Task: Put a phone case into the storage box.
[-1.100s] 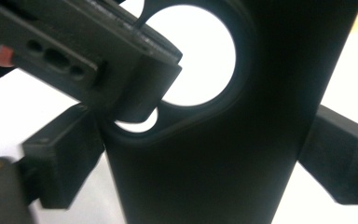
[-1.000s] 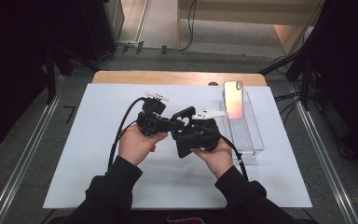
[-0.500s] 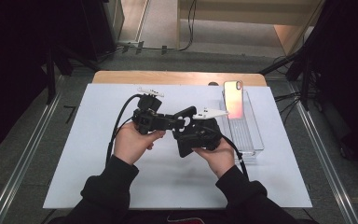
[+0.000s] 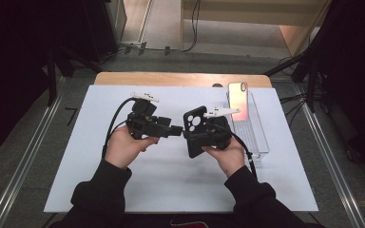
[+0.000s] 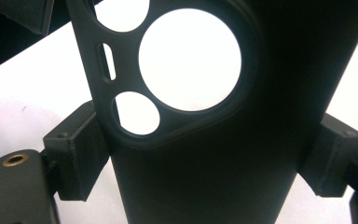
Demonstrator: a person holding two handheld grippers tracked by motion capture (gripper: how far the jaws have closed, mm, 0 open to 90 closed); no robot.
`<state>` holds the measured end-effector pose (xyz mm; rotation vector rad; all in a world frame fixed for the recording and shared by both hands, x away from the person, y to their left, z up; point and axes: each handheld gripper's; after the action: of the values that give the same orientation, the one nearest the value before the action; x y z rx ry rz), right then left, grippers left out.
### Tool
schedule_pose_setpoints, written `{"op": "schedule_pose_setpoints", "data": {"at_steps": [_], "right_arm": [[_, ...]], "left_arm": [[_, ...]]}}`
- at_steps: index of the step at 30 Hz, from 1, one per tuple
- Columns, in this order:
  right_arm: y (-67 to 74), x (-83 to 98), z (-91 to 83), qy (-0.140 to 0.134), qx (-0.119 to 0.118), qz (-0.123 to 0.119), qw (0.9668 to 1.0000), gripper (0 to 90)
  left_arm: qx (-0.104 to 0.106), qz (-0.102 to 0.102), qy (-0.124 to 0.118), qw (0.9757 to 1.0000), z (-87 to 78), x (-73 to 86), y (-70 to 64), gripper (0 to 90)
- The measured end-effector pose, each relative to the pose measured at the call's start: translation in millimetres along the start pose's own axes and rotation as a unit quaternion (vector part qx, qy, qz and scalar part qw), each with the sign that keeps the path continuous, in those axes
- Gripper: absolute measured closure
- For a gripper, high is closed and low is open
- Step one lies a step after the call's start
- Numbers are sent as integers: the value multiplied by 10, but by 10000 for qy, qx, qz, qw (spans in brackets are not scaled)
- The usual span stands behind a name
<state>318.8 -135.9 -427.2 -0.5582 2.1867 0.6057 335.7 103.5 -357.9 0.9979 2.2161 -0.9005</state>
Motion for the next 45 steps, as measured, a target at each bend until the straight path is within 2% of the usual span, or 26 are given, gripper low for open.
{"op": "schedule_pose_setpoints", "data": {"at_steps": [2,8,11,15,17,24,28,35,38,45], "right_arm": [[-13,-4,-14,-11,-17,-2,10000,130],[-23,-13,-41,0,-62,-55,10000,129],[-25,-15,-53,5,-101,-58,9999,129],[-31,-19,-69,8,-129,-61,9999,129],[-34,-22,-77,-10,-146,-72,9999,129],[-44,-42,-113,16,-296,-44,9996,130],[-49,-47,-119,27,-347,-72,9994,129],[-64,-55,-138,78,-444,-141,9989,129],[-74,-63,-153,96,-492,-147,9986,129],[-110,-118,-230,110,-610,-134,9980,129]], "left_arm": [[-91,82,4,9999,2,37,9,335],[-136,337,76,9993,46,161,54,323],[-88,315,143,9994,108,227,86,312],[-131,415,261,9987,166,314,112,312],[-81,375,288,9988,180,367,133,312],[-151,459,355,9982,184,639,206,312],[-113,402,304,9987,174,786,261,312],[-122,432,317,9985,141,937,290,312],[-131,372,341,9986,112,995,299,312],[-132,431,369,9983,44,1114,294,312]]}}
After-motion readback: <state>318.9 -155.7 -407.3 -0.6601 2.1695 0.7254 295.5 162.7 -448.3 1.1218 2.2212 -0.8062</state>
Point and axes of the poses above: each handheld gripper's, and its own axes: z roughly forward along the jaws, x roughly out of its underside, y roughly to its left, and after that the axes turned 2 degrees about z, right-handed
